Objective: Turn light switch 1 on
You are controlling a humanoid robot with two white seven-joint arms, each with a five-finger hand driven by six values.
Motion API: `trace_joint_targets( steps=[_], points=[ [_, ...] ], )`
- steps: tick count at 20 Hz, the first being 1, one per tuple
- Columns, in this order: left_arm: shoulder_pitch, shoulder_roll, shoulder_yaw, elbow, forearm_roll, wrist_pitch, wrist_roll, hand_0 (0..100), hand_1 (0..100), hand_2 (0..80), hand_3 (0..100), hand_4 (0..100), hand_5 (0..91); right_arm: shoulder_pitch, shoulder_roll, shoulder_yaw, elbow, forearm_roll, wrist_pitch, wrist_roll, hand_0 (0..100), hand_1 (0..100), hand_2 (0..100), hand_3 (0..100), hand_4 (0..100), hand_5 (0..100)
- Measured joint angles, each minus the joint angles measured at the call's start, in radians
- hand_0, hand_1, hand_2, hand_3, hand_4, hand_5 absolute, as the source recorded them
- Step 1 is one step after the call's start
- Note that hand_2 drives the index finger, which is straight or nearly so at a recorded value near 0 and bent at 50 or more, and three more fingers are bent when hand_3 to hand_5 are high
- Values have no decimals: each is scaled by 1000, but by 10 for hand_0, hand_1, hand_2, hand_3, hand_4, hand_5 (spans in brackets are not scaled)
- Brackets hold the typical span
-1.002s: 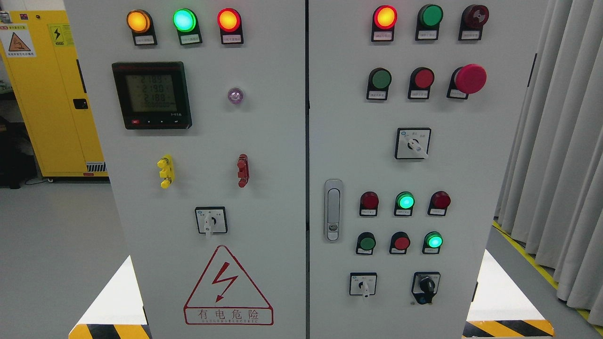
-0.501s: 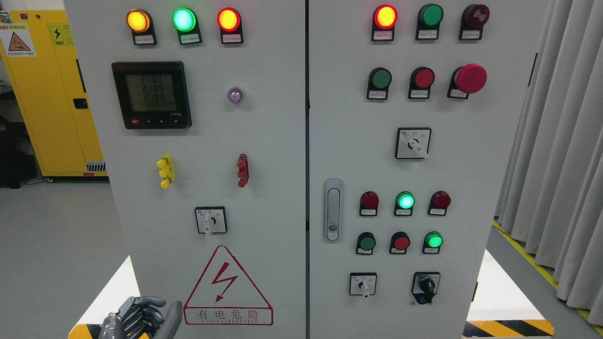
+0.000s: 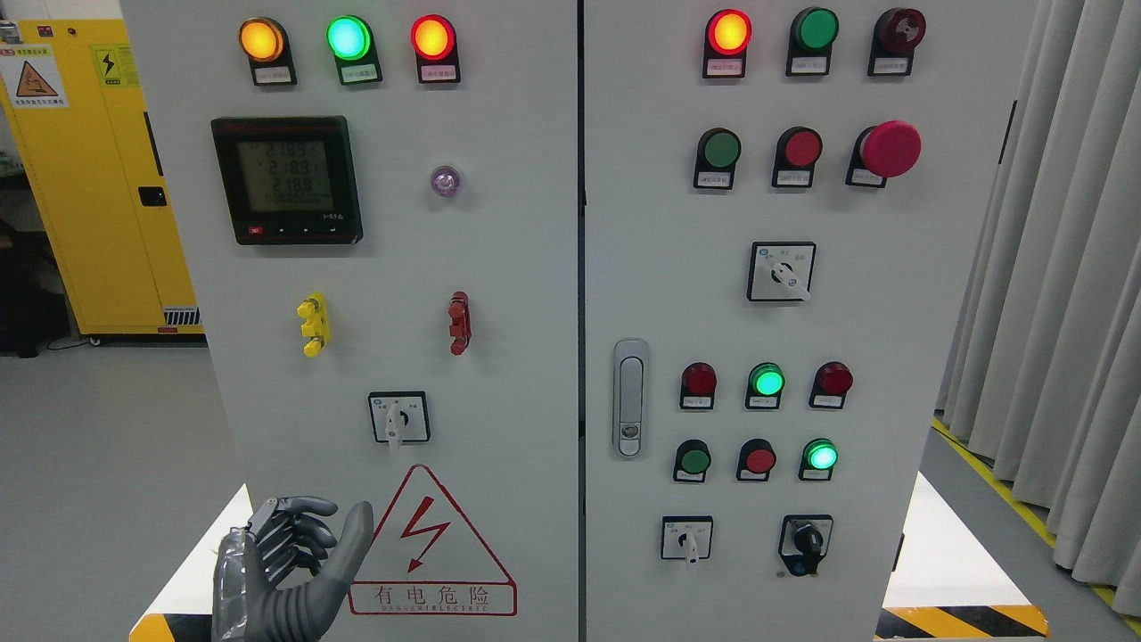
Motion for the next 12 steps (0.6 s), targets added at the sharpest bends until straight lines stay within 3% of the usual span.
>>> trace_joint_targets(
  steps=[12],
  points=[
    [-86, -24, -27, -7, -30, 140, 34, 74, 672, 605, 853, 855, 824, 0, 0, 0, 0, 0, 0, 0, 0, 500, 40, 0, 0, 0]
  ],
)
